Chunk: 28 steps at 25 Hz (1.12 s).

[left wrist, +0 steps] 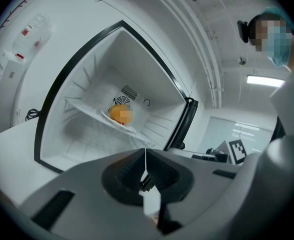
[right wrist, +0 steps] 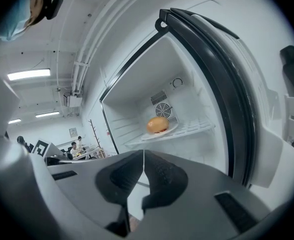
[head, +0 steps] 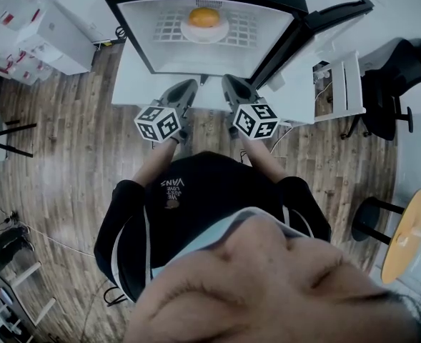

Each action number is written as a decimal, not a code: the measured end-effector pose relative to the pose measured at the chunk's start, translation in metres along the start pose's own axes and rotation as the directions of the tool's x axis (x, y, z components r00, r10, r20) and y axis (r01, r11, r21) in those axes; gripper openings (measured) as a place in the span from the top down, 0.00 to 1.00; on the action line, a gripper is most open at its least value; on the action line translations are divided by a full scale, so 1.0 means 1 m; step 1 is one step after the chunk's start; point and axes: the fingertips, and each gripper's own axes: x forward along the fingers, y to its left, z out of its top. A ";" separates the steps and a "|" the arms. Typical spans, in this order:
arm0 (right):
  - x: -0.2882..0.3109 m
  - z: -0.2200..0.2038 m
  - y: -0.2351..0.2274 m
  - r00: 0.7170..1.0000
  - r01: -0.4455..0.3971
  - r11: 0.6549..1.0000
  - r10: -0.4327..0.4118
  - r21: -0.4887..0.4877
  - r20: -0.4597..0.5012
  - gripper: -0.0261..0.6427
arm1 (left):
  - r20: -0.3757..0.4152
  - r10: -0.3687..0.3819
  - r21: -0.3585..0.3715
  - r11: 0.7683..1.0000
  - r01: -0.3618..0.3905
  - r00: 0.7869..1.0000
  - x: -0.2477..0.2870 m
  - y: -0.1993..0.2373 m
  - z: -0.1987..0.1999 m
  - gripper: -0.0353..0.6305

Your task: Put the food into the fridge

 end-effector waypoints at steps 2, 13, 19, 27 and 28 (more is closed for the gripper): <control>0.000 0.001 0.001 1.000 0.008 1.000 -0.008 -0.005 0.003 0.93 | -0.001 -0.006 0.005 1.000 0.006 1.000 -0.001 0.001 0.002 0.92; 0.001 0.000 0.021 0.998 0.058 0.998 -0.058 -0.009 0.018 0.93 | -0.016 -0.039 0.028 0.999 0.040 0.999 -0.017 0.007 0.013 0.92; -0.002 -0.002 0.032 0.996 0.081 0.997 -0.081 -0.004 0.028 0.93 | -0.021 -0.049 0.030 0.998 0.050 0.999 -0.030 0.010 0.016 0.91; -0.007 -0.005 0.047 0.993 0.111 0.994 -0.110 -0.010 0.047 0.93 | -0.033 -0.068 0.047 0.997 0.069 0.997 -0.046 0.008 0.015 0.92; -0.009 -0.006 0.049 0.992 0.114 0.993 -0.113 -0.010 0.048 0.93 | -0.035 -0.071 0.048 0.996 0.073 0.997 -0.049 0.007 0.015 0.92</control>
